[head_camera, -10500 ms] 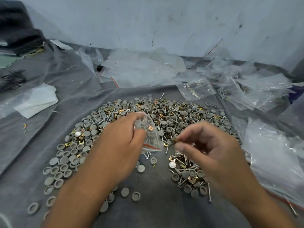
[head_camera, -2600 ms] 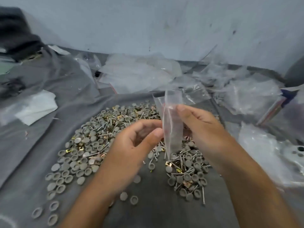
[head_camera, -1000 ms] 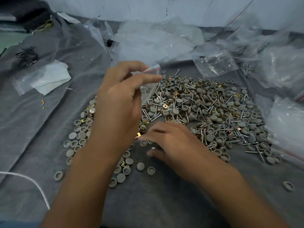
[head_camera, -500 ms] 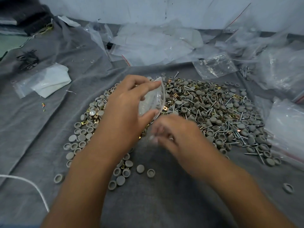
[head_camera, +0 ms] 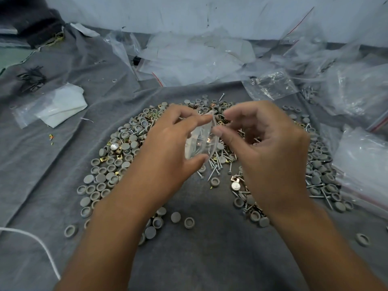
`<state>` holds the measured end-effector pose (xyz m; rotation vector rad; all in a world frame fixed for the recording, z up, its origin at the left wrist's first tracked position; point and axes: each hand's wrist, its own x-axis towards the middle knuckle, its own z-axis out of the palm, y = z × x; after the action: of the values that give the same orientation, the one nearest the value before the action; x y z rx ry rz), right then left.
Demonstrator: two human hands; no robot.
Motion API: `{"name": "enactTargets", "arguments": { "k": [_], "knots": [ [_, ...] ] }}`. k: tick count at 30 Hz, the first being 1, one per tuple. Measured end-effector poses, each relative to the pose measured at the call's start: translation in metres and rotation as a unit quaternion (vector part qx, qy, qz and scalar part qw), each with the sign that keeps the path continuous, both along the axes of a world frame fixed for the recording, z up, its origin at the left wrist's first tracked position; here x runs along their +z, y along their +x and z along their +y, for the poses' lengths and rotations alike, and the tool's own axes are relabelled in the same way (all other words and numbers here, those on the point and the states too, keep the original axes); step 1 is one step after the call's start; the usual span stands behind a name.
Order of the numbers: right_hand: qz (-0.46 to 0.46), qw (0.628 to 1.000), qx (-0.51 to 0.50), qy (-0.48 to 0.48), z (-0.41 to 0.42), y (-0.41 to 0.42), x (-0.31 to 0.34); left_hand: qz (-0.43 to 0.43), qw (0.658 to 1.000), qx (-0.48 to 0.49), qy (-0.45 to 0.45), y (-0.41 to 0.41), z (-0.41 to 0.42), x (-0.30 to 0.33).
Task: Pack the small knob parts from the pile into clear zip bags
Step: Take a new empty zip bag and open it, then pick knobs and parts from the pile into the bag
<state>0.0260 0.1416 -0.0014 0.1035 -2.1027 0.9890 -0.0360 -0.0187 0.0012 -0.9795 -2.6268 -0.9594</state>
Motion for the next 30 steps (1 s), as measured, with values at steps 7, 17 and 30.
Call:
{"name": "enactTargets", "arguments": {
  "k": [7,17,30],
  "knots": [
    [0.01,0.997,0.028,0.068,-0.005,-0.004,-0.003,-0.003,1.0,-0.009,0.019,0.004,0.003,0.005],
    [-0.441,0.876,0.038,0.192,0.014,-0.001,-0.038,0.021,0.991,0.11,0.066,-0.004,-0.01,0.007],
    [-0.347,0.916,0.038,0.198,-0.005,-0.016,-0.043,0.022,0.99,0.113,0.086,-0.005,-0.013,0.007]
  ]
}}
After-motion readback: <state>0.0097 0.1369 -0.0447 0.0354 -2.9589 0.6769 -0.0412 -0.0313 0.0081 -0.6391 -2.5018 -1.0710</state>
